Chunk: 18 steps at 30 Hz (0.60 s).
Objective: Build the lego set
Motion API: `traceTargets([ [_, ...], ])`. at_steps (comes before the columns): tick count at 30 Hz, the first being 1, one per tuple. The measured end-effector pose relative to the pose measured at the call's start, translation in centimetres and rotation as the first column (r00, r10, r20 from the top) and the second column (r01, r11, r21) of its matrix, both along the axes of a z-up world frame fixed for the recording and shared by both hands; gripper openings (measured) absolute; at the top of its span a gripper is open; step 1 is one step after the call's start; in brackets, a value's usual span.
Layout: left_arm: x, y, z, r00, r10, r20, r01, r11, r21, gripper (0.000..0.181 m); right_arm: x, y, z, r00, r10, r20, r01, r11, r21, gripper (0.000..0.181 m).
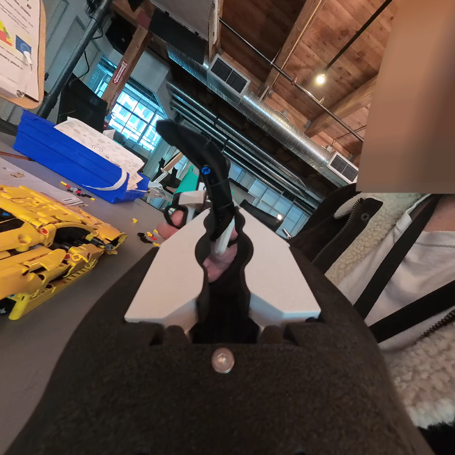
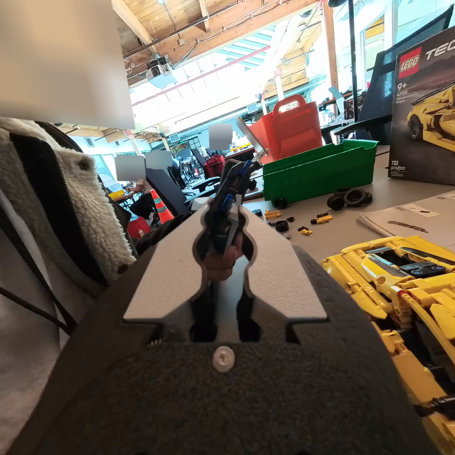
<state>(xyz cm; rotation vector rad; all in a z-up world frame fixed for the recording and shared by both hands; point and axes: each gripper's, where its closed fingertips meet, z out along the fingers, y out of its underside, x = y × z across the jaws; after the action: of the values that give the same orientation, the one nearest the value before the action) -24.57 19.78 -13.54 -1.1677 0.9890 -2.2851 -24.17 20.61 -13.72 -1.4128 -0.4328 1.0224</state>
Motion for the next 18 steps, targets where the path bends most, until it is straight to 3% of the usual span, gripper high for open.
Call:
traceTargets([
  [2, 0.1, 0.6, -0.2, 1.000, 0.020, -0.009, -0.020, 1.000, -0.024, 0.015, 0.4, 0.5, -0.1, 0.996, -0.070, 0.055, 0.069, 0.997, 0.025, 0.045],
  [4, 0.2, 1.4, -0.4, 0.999, 0.036, -0.022, -0.037, 0.997, -0.067, 0.016, 0.6, 1.4, -0.9, 0.942, -0.228, 0.248, 0.203, 0.972, 0.121, 0.065],
  [6, 0.4, 2.2, -0.7, 0.998, 0.054, -0.038, -0.058, 0.992, -0.108, 0.015, -0.1, 1.9, -1.9, 0.834, -0.342, 0.433, 0.267, 0.937, 0.227, 0.072],
  [8, 0.4, 2.8, -0.8, 0.997, 0.063, -0.042, -0.069, 0.986, -0.153, 0.016, 0.0, 2.9, -3.1, 0.681, -0.469, 0.562, 0.342, 0.883, 0.322, 0.073],
  [11, 0.5, 3.3, -1.1, 0.996, 0.079, -0.050, -0.088, 0.975, -0.202, 0.015, 0.0, 3.5, -2.8, 0.527, -0.596, 0.606, 0.366, 0.802, 0.471, 0.062],
  [13, 0.8, 2.9, -1.4, 0.996, 0.064, -0.066, -0.076, 0.977, -0.201, 0.015, 0.0, 3.9, -2.8, 0.501, -0.607, 0.618, 0.378, 0.795, 0.474, 0.059],
  [18, 1.0, 2.8, -1.7, 0.994, 0.063, -0.087, -0.079, 0.978, -0.191, 0.015, 0.4, 4.1, -2.3, 0.535, -0.604, 0.591, 0.400, 0.797, 0.453, 0.042],
])
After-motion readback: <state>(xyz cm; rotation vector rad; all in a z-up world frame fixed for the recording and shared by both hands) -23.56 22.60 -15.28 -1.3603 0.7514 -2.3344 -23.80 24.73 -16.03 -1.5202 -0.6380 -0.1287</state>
